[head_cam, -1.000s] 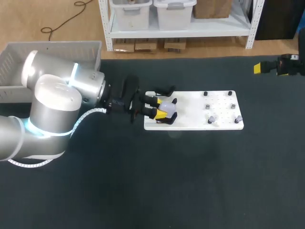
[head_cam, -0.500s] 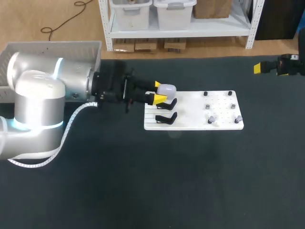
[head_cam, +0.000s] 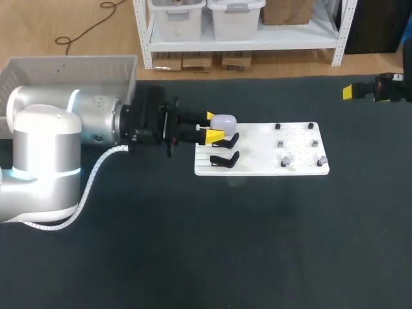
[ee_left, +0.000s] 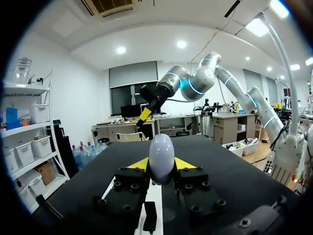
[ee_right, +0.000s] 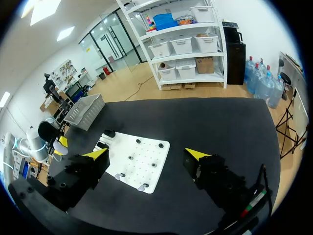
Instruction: Pick up each earbud case from the left stands, insert the matching earbuds, close the lid, and place the case in the box.
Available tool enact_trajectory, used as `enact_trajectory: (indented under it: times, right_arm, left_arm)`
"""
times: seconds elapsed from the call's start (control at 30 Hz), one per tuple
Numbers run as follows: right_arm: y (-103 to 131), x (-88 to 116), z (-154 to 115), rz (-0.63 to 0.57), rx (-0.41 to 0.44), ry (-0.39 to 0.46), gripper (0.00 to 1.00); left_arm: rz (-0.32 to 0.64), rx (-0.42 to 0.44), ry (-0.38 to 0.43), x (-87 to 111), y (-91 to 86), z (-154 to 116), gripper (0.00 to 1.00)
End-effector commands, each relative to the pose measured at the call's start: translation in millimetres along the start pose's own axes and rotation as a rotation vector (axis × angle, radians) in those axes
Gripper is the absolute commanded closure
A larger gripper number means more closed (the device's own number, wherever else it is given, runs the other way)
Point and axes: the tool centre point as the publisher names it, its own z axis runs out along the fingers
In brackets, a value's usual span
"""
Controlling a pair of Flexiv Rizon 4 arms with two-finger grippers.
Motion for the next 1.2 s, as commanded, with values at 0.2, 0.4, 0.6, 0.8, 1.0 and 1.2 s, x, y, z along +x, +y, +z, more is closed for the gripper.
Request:
enact_trajectory:
  times: [0.2, 0.4, 0.6, 0.8, 1.0, 1.2]
  right_arm:
    - [0, 0, 0, 0.0, 0.0, 0.0, 0.0]
    - [0, 0, 0, 0.0, 0.0, 0.0, 0.0]
    - [22, 4, 6, -0.036, -0.047, 0.016, 0.0]
    - [56, 16, 6, -0.107, -0.076, 0.055, 0.0]
    - [84, 32, 0, -0.142, -0.107, 0.073, 0.0]
    - [106, 47, -4, -0.173, -0.136, 0.097, 0.0]
  left_arm:
    - [0.001, -0.001, -0.002, 0.7, 0.4, 0, 1.0]
    - [0.001, -0.001, -0.002, 0.7, 0.4, 0, 1.0]
    - [0.015, -0.04, -0.036, -4.3, -2.8, 4, 1.0]
    - [0.023, -0.053, -0.054, -6.0, 3.1, 5, 1.0]
    - [0.018, -0.017, -0.071, -5.2, 3.9, 12, 1.0]
    - [-0.004, 0.028, -0.065, -1.1, 3.4, 17, 1.0]
